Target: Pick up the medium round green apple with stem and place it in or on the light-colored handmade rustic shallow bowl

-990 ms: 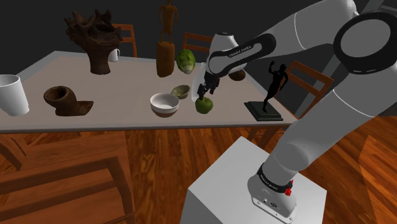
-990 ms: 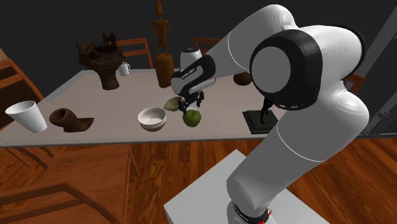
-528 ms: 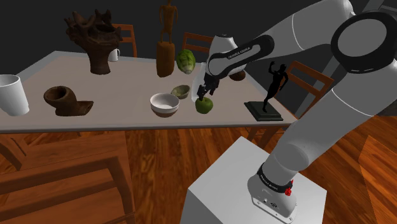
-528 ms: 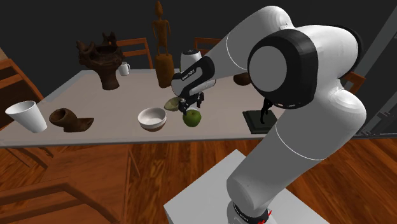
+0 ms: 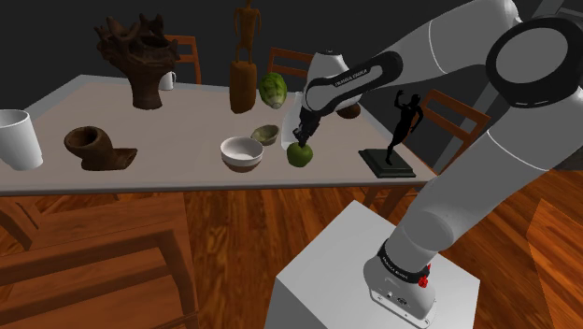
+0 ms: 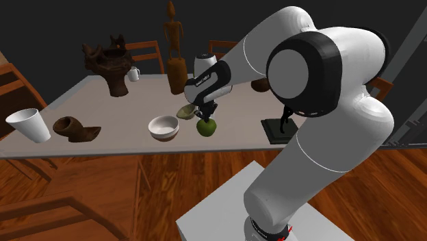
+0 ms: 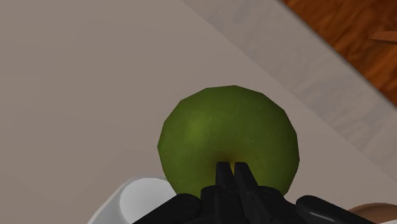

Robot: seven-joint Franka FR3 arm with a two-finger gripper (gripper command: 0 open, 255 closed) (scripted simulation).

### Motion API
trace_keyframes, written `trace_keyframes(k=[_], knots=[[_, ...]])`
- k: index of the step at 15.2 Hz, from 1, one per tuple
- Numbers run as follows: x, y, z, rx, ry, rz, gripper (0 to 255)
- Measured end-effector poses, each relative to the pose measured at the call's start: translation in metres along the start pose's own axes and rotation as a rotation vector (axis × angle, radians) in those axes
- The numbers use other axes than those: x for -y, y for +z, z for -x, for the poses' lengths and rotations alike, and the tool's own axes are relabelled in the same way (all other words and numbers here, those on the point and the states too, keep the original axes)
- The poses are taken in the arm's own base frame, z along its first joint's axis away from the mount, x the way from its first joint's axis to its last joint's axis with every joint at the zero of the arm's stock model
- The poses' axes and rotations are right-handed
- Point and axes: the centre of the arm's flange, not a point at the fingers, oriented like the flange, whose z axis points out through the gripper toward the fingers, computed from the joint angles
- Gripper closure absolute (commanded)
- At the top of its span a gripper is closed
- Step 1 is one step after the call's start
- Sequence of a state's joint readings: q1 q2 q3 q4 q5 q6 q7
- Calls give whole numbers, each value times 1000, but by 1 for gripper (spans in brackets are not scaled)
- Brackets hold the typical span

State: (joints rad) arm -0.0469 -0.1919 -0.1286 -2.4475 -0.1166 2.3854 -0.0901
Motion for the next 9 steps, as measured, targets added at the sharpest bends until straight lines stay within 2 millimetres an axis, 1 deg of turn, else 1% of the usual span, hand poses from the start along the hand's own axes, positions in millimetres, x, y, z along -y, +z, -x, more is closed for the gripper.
trace_keyframes(k=[4, 9], knots=[[0, -3, 0, 0, 0, 0, 255], [-2, -26, -4, 0, 0, 0, 255]])
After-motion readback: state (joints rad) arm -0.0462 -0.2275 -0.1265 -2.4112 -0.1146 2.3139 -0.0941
